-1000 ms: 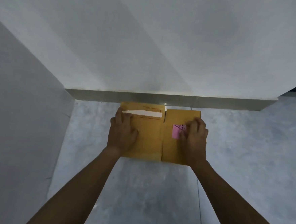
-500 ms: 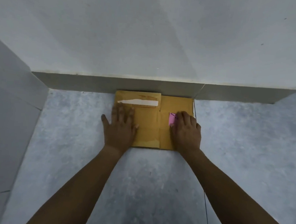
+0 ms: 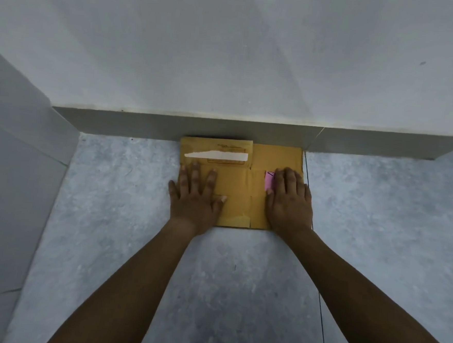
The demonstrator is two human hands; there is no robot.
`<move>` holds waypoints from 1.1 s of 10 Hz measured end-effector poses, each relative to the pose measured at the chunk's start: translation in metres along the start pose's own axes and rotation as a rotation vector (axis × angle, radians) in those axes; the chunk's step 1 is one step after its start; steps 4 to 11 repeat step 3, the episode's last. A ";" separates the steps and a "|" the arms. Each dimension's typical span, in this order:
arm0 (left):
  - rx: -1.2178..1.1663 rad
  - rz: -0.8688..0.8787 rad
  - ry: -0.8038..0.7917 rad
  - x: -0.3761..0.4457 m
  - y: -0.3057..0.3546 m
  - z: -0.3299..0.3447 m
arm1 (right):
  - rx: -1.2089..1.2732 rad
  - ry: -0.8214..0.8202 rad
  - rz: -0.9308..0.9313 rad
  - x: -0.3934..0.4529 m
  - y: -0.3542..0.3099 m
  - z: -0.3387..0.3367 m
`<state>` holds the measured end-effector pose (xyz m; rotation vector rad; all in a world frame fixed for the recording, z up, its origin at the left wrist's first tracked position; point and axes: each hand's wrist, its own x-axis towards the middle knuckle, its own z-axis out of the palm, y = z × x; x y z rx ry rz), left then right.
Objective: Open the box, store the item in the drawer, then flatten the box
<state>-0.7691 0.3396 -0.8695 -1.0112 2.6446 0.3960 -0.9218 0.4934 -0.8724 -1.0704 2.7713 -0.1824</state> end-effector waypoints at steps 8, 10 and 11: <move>-0.108 -0.001 0.113 -0.021 0.041 -0.079 | -0.022 -0.092 -0.087 0.003 -0.034 -0.077; -0.108 -0.001 0.113 -0.021 0.041 -0.079 | -0.022 -0.092 -0.087 0.003 -0.034 -0.077; -0.108 -0.001 0.113 -0.021 0.041 -0.079 | -0.022 -0.092 -0.087 0.003 -0.034 -0.077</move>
